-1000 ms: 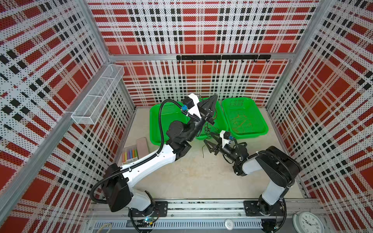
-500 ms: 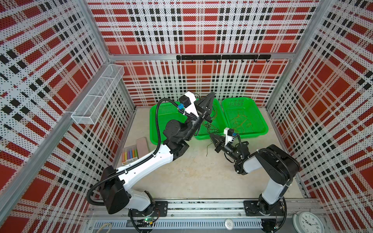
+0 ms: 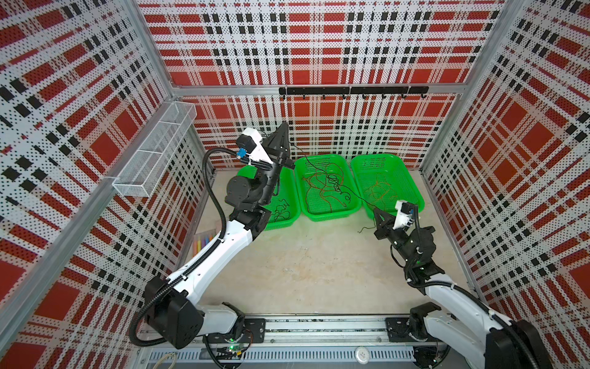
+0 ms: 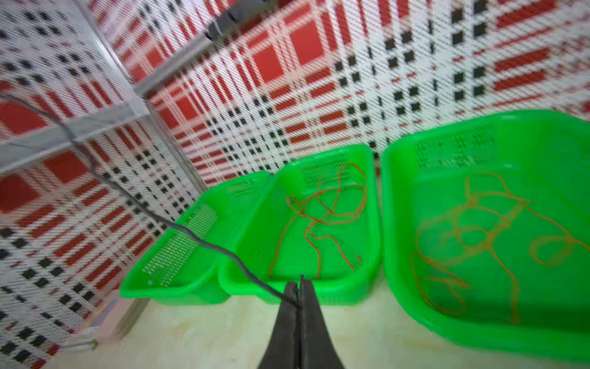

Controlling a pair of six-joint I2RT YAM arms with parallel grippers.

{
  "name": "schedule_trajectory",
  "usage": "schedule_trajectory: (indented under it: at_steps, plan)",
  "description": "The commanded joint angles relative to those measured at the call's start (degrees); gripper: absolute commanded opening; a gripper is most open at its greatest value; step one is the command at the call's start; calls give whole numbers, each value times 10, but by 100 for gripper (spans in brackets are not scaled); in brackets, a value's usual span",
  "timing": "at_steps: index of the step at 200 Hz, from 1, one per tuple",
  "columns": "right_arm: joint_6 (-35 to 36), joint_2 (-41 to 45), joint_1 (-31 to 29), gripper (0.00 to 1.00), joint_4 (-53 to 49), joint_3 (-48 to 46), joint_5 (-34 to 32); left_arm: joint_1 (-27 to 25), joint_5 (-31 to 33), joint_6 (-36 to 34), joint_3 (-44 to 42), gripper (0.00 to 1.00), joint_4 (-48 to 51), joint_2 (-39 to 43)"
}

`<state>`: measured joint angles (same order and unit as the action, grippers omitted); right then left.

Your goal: Untangle the cables

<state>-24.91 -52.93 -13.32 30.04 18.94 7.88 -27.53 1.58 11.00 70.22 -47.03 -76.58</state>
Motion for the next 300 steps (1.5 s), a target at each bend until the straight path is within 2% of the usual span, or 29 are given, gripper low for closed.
schedule_trajectory:
  at_steps: [1,28,43,70,81,105,199,250,300]
  plan:
    - [23,22,44,0,-180,-13,-13,31,-18,10,-12,0,-4,20]
    - [21,22,97,0,-213,-11,1,68,-20,24,-36,0,-13,33]
    - [35,14,107,0,-237,4,1,88,-24,31,-48,0,-17,42]
    - [75,-9,113,0,-300,38,-37,128,-33,42,-63,0,-16,56]
    - [91,-18,115,0,-316,48,-50,162,-46,54,-67,0,-15,60]
    - [119,-36,116,0,-344,65,-84,195,-78,64,-70,0,-3,59]
    - [129,-95,191,0,-331,63,-140,324,-147,99,-80,0,13,62]
    - [139,-112,209,0,-320,59,-187,366,-174,83,-47,0,53,51]
    - [144,-111,228,0,-300,44,-238,381,-174,61,-12,0,88,46]
